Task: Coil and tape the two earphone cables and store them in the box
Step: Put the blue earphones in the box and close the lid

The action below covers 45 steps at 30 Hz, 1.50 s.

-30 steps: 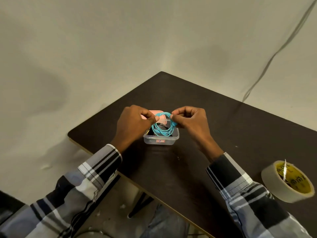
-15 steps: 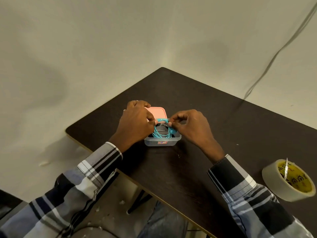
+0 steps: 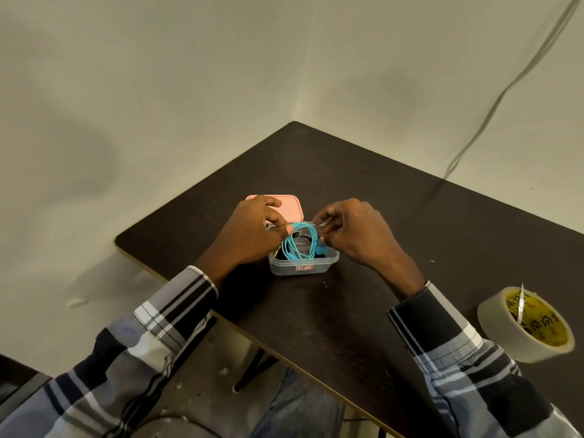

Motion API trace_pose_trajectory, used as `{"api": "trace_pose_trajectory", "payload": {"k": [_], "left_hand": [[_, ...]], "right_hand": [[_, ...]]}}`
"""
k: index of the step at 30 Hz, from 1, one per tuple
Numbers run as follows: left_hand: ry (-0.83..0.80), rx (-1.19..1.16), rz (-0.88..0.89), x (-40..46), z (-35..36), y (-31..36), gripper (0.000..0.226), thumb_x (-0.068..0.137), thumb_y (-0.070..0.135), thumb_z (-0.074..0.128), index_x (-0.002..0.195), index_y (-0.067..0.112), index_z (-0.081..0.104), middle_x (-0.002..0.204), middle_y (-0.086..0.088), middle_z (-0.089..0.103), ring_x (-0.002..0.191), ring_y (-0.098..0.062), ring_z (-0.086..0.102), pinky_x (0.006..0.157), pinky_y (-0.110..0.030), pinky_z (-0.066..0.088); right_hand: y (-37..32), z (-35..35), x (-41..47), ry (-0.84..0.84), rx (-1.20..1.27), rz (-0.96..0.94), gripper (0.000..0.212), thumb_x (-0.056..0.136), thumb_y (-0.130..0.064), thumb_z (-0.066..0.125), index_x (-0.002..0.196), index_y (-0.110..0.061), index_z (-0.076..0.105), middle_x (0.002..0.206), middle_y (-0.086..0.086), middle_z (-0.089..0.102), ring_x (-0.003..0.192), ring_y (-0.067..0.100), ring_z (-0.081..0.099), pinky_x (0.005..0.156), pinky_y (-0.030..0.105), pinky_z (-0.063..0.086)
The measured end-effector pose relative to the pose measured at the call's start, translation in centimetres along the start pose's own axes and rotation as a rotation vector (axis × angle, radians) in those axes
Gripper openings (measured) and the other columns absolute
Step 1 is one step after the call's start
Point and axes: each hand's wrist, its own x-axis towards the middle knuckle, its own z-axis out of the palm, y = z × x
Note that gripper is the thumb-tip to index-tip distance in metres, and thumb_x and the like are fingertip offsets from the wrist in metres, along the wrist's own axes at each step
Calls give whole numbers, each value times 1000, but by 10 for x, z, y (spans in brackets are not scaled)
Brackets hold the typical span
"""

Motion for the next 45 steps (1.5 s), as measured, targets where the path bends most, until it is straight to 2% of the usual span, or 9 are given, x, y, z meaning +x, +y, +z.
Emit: {"api": "trace_pose_trajectory", "payload": {"k": [5,8,16,20,27,34,37,41,45], "left_hand": [[-67,480,44,-3,-1,13,39,98,49,43,117,28,69,161,3,20,149,-23,8,115,-64,10],[-88,539,38,-1,-1,15,45,98,55,33,126,35,63,163,4,9,150,-24,1,113,-66,6],[-26,244,14,10,7,8,37,93,48,56,102,17,75,158,0,28,145,-24,22,115,-62,21],[10,31,41,6,11,3,33,95,37,58,93,8,74,154,-5,36,135,-22,40,106,-39,38],[99,169,1,7,2,13,23,81,35,76,87,13,77,144,0,51,128,-18,49,100,-33,42],[278,-141,-114,6,-9,-1,21,90,30,67,96,12,76,97,-3,73,81,-9,62,64,-18,44],[382,-67,-225,8,-16,-17,19,92,28,65,100,14,74,98,-1,72,81,-8,60,65,-18,40],[288,-78,-365,16,-12,-35,26,90,33,67,105,13,71,99,-3,72,84,-12,63,72,-28,51],[264,-337,-441,22,-7,-34,15,89,26,69,98,13,71,92,-6,72,82,-19,69,77,-39,60]], "right_hand": [[0,9,-6,74,-85,0,14,86,-22,76,97,-22,68,106,-3,73,93,11,68,77,30,59],[0,13,-6,123,-129,25,21,86,-31,75,103,-23,66,110,-1,73,95,12,67,76,31,59],[0,15,-9,161,-117,81,30,87,-30,75,114,-20,66,117,1,71,99,13,66,75,27,57],[4,15,-10,158,-2,79,28,86,-24,75,114,-22,69,115,-2,72,98,9,65,75,24,57],[2,19,-8,206,-18,41,21,90,-25,71,110,-21,73,112,-3,73,96,8,65,76,23,54],[9,6,10,405,340,103,5,89,-22,73,86,-20,76,82,-10,72,75,8,68,68,21,58],[13,6,23,308,504,208,8,89,-23,72,83,-20,75,83,-3,74,79,11,69,64,24,57],[11,9,37,109,694,339,13,90,-12,70,88,-1,76,85,5,74,71,9,68,51,15,52],[13,17,50,41,777,401,7,87,-3,70,85,1,76,91,14,76,84,22,72,74,32,62]]}}
